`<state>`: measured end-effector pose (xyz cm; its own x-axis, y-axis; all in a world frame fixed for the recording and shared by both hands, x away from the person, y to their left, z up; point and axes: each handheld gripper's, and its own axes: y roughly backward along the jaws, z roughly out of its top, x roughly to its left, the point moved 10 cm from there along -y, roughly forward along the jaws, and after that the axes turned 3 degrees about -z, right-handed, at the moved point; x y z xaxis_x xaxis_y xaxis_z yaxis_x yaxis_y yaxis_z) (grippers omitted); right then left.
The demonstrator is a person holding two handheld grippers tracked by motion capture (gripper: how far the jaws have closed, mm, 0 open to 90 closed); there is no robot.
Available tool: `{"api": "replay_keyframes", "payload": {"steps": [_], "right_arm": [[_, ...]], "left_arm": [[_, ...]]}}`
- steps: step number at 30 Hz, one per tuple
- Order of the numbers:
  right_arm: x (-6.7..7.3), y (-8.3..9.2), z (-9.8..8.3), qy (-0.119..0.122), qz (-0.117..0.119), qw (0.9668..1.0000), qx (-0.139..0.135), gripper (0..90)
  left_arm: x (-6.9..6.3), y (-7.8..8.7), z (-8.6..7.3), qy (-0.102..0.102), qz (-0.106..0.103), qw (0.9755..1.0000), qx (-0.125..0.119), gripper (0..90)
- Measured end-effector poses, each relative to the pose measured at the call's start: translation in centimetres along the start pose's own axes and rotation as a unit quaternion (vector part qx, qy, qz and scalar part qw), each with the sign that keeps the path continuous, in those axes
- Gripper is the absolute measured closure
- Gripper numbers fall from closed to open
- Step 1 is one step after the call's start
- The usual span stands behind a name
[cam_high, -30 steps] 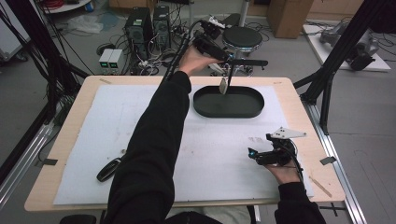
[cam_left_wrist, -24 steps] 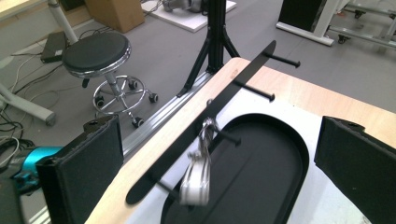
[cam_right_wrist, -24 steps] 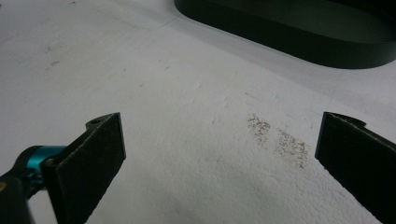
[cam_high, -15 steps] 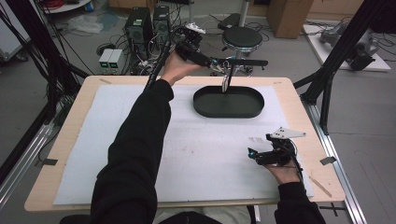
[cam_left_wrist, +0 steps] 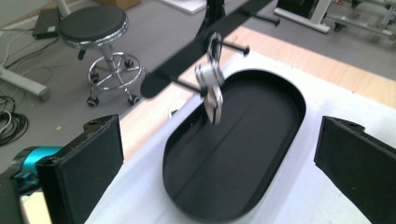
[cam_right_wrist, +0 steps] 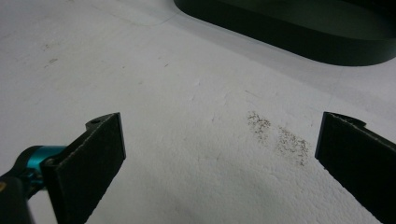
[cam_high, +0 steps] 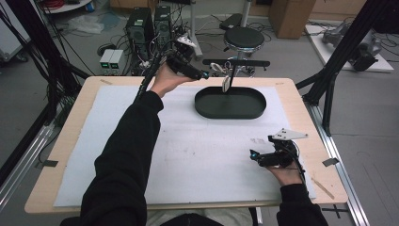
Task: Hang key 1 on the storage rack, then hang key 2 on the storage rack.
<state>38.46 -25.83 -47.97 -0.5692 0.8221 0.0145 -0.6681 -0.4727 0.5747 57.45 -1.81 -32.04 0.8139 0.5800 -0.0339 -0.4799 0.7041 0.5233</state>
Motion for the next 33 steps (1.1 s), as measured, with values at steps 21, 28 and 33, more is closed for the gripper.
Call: {"api": "replay_keyframes", "payload": {"steps": [21, 28, 33], "right_arm": [[0.0, 0.0, -0.1, -0.001, 0.0, 1.0, 0.002, 0.8], [0.0, 0.0, -0.2, -0.001, -0.001, 1.0, 0.004, 0.8], [-0.3, 0.1, -0.3, -0.003, -0.004, 1.0, 0.004, 0.8]], "left_arm": [[0.9, 3.3, -5.8, 0.023, 0.009, 0.9994, 0.023, 1.7], [1.7, 4.9, -8.3, 0.034, 0.02, 0.9989, 0.027, 1.7], [1.7, 6.3, -9.3, 0.036, 0.025, 0.9988, 0.022, 1.7]]}}
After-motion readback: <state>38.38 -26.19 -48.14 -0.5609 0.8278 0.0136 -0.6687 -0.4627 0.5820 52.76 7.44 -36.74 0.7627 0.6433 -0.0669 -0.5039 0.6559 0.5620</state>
